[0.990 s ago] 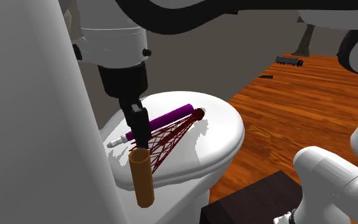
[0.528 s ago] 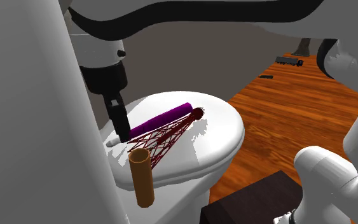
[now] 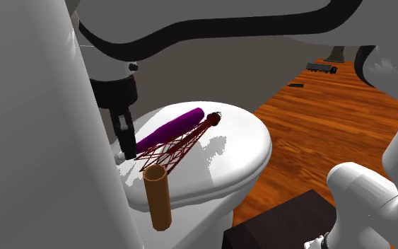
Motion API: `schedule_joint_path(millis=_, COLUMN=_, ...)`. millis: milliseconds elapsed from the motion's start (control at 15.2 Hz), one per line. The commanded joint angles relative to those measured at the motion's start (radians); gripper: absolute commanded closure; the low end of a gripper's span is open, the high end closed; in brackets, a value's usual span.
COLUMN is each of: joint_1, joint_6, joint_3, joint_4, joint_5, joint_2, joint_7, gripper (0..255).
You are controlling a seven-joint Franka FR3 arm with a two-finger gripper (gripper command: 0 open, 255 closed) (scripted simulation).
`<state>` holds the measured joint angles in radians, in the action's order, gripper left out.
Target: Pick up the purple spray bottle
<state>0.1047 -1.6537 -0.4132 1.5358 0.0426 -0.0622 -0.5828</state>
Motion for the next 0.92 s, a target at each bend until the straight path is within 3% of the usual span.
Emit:
schedule_joint_path(millis=0, joint_1=0.000, joint_6=0.052, joint_3=0.000, joint_4=0.010, joint_5=-0.002, joint_2=-0.019, joint_7=-0.001, gripper=255)
schedule_joint_path(millis=462, joint_1=-0.003, joint_6=0.046, joint_3=0.003, joint_4=0.036, joint_5=0.007, joint_2=0.002, joint_7=0.004, gripper=255)
schedule_joint_path(millis=858, joint_1=0.002, joint_6=0.134, joint_3=0.000, joint_4=-0.075, joint_5=-0.003, joint_2=-0.022, joint_7=-0.007, gripper=255)
